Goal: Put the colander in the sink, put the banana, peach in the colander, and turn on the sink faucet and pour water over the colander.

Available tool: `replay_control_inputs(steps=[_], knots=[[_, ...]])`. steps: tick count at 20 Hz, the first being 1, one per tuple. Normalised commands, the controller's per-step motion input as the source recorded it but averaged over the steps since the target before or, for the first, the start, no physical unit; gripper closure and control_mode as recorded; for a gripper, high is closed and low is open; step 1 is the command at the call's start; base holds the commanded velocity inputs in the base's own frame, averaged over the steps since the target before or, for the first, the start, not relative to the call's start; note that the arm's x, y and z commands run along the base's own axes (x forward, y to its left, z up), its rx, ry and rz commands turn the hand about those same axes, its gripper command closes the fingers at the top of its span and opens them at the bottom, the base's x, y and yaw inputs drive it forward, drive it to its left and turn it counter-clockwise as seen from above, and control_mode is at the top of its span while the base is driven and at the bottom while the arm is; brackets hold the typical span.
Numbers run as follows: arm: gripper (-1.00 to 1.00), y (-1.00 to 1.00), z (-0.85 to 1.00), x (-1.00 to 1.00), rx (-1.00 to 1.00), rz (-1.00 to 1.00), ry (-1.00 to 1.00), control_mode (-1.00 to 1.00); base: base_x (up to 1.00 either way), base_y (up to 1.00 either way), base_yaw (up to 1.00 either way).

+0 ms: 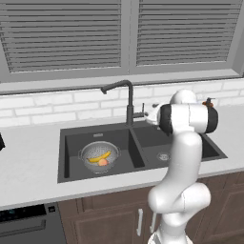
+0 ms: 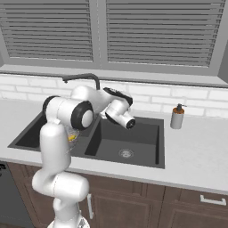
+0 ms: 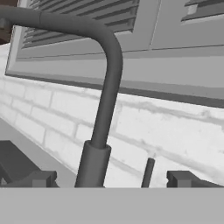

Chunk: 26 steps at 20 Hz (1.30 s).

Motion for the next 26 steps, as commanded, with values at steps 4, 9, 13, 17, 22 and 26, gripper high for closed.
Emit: replay_control_inputs(steps=[4, 9, 13, 17, 22, 26], knots=[[-1.0, 0.0, 0.0, 0.59, 0.08, -0.07, 0.08, -1.0, 0.0, 0.0, 0.0], [-1.0, 0.0, 0.0, 0.47, 0.08, -0.05, 0.13, -1.0, 0.0, 0.0, 0.0], [-1.0, 0.0, -0.13, 0.26, 0.01, -0.01, 0.14, -1.0, 0.0, 0.0, 0.0], [-1.0, 0.0, -0.38, 0.13, 0.0, 0.0, 0.11, -1.0, 0.0, 0.0, 0.0], [-1.0, 0.0, -0.41, 0.16, 0.02, 0.0, 0.01, -1.0, 0.0, 0.0, 0.0], [-1.0, 0.0, -0.23, 0.24, 0.07, 0.0, 0.0, -1.0, 0.0, 0.0, 0.0]])
